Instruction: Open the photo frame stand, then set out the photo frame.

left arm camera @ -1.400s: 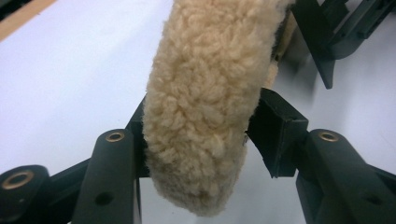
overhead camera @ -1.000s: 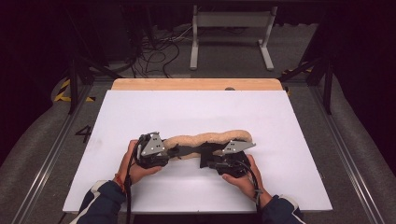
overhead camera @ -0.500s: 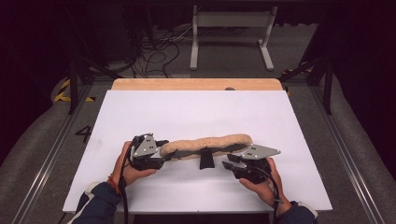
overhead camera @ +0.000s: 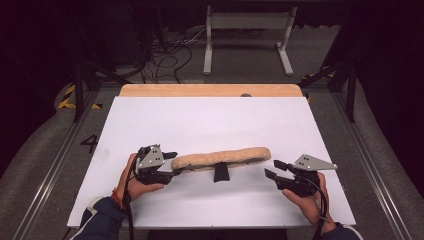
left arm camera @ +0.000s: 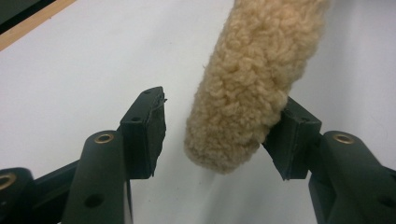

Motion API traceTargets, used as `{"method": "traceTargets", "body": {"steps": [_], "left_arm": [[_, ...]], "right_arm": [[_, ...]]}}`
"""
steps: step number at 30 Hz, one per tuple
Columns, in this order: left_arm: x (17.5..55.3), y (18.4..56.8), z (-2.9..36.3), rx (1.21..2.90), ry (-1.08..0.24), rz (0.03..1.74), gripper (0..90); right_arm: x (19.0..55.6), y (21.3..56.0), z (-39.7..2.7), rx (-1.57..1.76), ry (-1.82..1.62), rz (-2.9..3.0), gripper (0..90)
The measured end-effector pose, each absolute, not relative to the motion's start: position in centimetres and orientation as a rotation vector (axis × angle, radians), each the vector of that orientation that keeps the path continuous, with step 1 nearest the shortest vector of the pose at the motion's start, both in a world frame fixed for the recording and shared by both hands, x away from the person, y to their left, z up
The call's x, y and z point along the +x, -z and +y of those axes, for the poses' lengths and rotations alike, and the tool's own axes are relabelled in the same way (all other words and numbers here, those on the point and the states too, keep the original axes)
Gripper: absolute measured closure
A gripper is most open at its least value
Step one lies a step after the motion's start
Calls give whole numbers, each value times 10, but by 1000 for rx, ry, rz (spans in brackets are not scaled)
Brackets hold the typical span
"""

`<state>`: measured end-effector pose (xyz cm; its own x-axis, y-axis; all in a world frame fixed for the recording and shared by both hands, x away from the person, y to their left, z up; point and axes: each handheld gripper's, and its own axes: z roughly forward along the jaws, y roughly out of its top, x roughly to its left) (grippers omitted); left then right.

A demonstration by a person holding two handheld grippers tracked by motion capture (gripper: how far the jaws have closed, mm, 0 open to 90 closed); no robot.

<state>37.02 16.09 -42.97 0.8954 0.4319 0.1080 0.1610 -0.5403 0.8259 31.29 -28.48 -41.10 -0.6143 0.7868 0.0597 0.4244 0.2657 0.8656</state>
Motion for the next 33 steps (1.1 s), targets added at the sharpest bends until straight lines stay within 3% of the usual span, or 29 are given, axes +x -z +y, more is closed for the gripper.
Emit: {"method": "traceTargets", "body": {"steps": [11, 26, 33], "left_arm": [[370, 429, 160, 2105, -347, 422, 401], [368, 429, 154, 2097, -306, 398, 404], [368, 427, 156, 2067, -274, 402, 406]], "right_arm": [[317, 413, -283, 1088, -1324, 2142, 452], [313, 406, -284, 1067, -1414, 2082, 528], [312, 403, -283, 1048, -1399, 2093, 508]]}}
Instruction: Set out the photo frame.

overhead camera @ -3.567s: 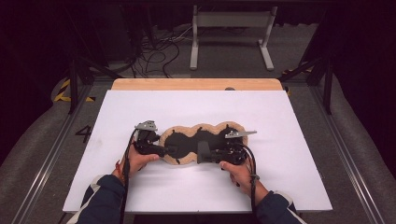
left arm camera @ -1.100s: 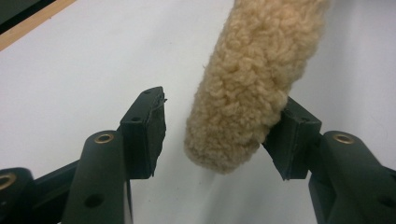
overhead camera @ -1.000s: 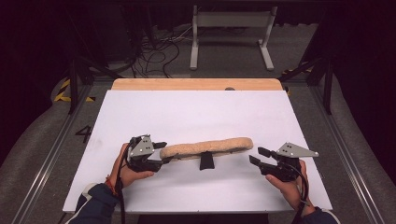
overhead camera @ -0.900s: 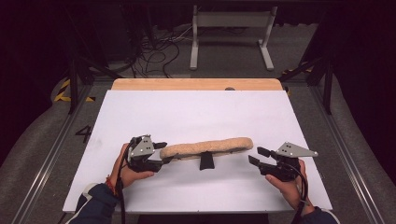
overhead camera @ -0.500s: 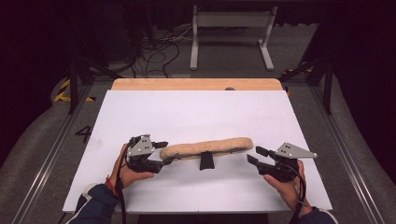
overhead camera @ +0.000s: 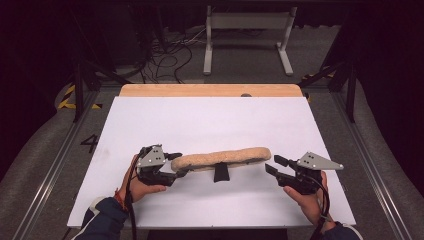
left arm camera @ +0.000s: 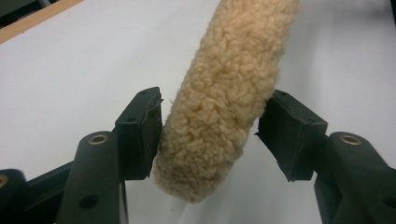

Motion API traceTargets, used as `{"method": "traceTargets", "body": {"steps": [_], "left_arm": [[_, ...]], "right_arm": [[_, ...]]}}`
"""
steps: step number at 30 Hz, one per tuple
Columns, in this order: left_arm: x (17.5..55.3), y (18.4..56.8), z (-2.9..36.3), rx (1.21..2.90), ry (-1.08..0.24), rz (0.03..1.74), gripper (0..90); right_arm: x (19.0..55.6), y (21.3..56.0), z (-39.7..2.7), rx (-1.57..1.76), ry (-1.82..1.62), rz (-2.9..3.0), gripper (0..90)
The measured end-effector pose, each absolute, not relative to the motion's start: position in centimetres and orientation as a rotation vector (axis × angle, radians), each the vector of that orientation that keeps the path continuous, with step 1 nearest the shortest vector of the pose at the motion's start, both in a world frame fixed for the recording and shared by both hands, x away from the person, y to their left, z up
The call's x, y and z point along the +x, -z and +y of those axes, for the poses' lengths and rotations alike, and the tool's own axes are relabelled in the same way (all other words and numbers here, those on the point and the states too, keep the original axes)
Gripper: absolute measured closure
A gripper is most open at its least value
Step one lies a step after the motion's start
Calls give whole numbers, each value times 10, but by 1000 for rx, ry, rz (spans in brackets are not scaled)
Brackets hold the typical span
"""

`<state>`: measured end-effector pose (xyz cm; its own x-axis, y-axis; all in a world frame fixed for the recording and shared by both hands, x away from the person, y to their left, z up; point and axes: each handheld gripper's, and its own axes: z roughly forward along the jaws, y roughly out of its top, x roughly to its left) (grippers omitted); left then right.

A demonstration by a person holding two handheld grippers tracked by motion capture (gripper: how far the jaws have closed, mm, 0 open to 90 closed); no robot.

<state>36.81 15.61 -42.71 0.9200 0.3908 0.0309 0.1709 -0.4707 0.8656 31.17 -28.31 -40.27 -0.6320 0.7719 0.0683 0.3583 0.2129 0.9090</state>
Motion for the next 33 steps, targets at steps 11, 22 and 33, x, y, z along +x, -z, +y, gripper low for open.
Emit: {"method": "traceTargets", "body": {"steps": [11, 22, 33], "left_arm": [[364, 425, 152, 2078, -301, 394, 423], [365, 425, 153, 2080, -302, 398, 433], [364, 424, 154, 2077, -306, 391, 491]], "right_arm": [[308, 402, -285, 1047, -1403, 2080, 681], [307, 399, -285, 1039, -1406, 2060, 775], [310, 399, -281, 1036, -1390, 2071, 780]]}}
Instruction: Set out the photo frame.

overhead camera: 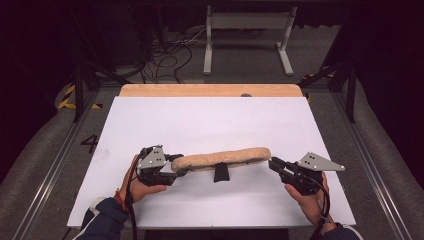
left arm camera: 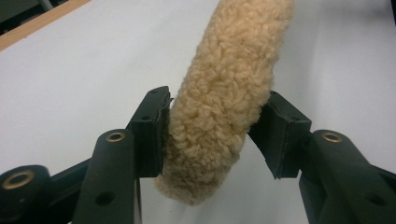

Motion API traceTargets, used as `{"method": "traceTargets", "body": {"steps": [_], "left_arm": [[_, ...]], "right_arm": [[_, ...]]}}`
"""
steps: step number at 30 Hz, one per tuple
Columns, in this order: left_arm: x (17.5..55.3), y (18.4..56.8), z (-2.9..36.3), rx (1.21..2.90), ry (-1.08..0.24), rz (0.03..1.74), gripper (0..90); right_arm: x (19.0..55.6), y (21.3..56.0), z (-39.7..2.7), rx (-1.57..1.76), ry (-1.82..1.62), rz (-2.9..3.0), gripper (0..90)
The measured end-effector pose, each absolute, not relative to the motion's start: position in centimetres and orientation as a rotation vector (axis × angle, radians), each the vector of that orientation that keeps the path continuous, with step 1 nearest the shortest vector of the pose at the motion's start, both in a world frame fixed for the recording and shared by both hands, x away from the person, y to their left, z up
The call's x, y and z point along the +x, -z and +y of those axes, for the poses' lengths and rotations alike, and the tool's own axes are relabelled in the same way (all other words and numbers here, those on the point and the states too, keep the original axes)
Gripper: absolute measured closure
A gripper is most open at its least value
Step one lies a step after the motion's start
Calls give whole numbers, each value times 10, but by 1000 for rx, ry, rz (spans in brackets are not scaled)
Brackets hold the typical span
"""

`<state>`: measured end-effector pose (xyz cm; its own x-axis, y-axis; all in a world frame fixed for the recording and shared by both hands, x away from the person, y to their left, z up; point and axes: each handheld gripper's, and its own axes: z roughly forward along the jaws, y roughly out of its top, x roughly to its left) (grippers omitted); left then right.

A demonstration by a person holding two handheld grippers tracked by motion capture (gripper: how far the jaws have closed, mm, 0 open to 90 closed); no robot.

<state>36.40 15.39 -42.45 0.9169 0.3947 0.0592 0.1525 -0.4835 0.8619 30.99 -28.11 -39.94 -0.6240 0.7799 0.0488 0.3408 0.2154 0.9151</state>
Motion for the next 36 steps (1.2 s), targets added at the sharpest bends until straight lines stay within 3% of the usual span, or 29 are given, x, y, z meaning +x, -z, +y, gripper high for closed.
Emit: {"method": "traceTargets", "body": {"steps": [23, 36], "left_arm": [[358, 423, 153, 2095, -313, 369, 599], [340, 423, 150, 2108, -289, 322, 614]], "right_arm": [[337, 397, -267, 1120, -1313, 2083, 793], [353, 397, -263, 1156, -1294, 2121, 792]]}}
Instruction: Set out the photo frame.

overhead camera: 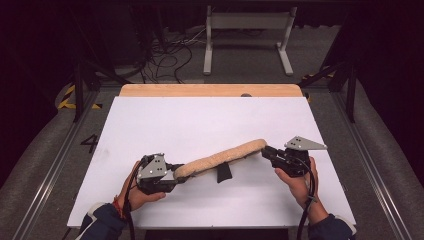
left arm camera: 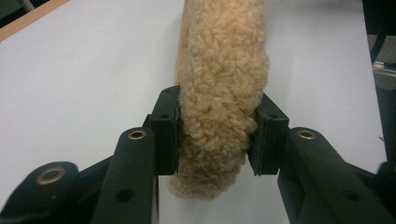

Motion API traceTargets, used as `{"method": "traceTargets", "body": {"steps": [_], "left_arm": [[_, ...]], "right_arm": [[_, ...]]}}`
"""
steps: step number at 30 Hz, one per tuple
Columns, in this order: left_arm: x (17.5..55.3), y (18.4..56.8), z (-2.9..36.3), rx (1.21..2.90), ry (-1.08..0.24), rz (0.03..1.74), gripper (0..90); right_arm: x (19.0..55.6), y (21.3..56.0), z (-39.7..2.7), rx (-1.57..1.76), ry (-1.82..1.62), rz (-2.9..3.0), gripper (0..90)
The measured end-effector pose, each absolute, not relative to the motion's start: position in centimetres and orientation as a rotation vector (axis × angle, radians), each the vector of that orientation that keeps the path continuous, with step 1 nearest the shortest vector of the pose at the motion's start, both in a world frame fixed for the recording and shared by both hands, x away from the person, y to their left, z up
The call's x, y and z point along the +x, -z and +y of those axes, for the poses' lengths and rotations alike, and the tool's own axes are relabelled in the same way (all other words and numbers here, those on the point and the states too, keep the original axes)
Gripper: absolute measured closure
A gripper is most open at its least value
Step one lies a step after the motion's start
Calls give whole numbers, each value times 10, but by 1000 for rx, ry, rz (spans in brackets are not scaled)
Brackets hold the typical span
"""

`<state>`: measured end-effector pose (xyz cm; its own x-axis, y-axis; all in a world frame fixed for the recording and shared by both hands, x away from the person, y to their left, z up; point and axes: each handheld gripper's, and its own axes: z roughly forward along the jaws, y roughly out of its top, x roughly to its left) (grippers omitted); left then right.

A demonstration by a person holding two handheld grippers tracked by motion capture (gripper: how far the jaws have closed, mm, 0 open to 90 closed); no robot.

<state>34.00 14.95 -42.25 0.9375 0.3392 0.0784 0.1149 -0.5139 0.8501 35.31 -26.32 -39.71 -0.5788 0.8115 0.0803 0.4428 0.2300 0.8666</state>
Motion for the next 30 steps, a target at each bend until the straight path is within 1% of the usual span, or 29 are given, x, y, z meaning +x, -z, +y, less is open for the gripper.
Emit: {"method": "traceTargets", "body": {"steps": [2, 3, 8, 12, 15, 30], "left_arm": [[339, 422, 149, 2109, -290, 317, 615], [338, 422, 149, 2111, -293, 316, 615], [336, 422, 147, 2113, -279, 306, 617], [333, 422, 145, 2114, -286, 304, 620], [328, 423, 143, 2114, -288, 303, 627], [314, 424, 127, 2121, -234, 237, 642]], "right_arm": [[351, 397, -259, 1122, -1306, 2140, 873], [349, 397, -256, 1098, -1315, 2155, 900], [342, 395, -234, 1031, -1362, 2209, 899], [343, 398, -219, 1032, -1343, 2225, 882], [346, 399, -217, 1047, -1340, 2202, 900], [361, 401, -213, 1067, -1342, 2199, 900]]}}
